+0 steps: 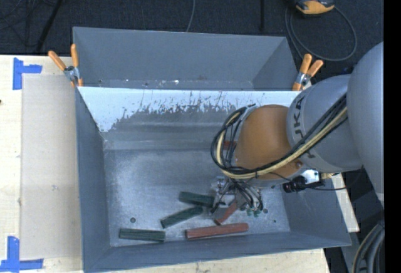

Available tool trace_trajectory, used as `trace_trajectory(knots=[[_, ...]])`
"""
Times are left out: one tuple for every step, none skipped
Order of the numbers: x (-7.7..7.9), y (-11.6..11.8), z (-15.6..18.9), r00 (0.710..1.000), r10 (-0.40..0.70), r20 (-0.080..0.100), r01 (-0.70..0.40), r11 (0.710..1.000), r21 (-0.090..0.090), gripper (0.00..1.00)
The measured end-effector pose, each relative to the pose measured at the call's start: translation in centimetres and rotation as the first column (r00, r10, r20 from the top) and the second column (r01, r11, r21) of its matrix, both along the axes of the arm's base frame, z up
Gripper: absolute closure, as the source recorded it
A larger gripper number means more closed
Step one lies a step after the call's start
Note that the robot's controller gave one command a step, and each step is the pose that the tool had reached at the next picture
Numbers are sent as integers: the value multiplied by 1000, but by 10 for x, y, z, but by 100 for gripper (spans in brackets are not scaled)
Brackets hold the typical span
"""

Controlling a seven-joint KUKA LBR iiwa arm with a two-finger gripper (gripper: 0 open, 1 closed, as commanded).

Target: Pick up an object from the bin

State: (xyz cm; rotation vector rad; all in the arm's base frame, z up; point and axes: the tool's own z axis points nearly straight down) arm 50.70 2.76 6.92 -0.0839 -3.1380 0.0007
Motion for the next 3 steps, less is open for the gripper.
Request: trace_trajectory(knots=[[0, 0, 0, 1000, -1, 0, 1, 1000, 0, 100], [29, -24, 42, 1000, 2, -1, -2, 1000, 0, 100], [35, -30, 53, 1000, -1, 0, 1, 1000, 0, 100]])
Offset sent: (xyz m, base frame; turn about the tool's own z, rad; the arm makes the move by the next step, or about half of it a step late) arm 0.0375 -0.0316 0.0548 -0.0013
